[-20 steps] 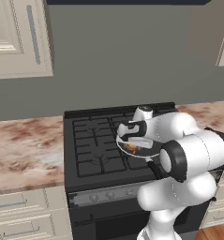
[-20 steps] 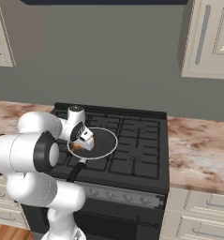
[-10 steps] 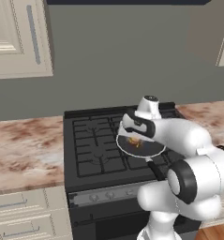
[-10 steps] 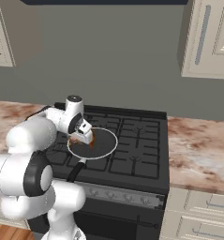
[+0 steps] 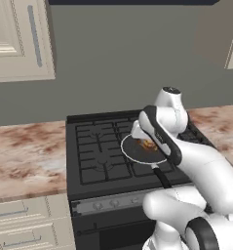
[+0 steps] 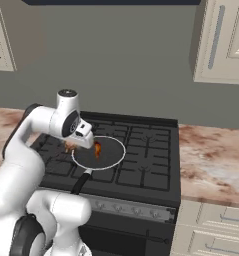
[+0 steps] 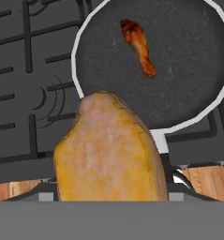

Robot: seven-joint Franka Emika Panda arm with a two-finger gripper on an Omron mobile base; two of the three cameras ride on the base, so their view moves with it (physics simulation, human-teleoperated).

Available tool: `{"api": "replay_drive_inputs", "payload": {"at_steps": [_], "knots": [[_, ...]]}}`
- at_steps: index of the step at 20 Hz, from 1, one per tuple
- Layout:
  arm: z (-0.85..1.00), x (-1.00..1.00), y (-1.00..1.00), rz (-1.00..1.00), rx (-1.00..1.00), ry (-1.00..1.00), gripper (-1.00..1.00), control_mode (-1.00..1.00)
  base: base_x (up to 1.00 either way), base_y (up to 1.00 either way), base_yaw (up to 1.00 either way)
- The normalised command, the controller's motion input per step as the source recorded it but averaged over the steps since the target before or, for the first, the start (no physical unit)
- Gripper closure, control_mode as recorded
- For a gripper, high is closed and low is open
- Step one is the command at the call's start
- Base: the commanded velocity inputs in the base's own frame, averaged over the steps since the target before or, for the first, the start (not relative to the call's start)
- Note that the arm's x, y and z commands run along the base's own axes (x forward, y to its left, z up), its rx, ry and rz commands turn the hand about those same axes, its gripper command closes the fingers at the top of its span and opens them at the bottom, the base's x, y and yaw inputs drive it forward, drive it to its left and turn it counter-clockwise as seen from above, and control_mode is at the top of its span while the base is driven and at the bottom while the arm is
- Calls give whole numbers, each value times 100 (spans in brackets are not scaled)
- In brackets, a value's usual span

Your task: Take the chicken drumsticks from the pan and place one on each plate on the dining counter.

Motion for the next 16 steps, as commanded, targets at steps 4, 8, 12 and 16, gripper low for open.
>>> {"api": "replay_drive_inputs", "payload": {"at_steps": [4,8,12,16], "knots": [[41,-68,-10,2,-3,1,100,-100,0,0,0],[24,-48,-6,0,0,-8,100,-100,0,0,0],[0,-1,0,0,0,0,100,-100,0,0,0],[0,0,0,0,0,0,100,-100,0,0,0]]}}
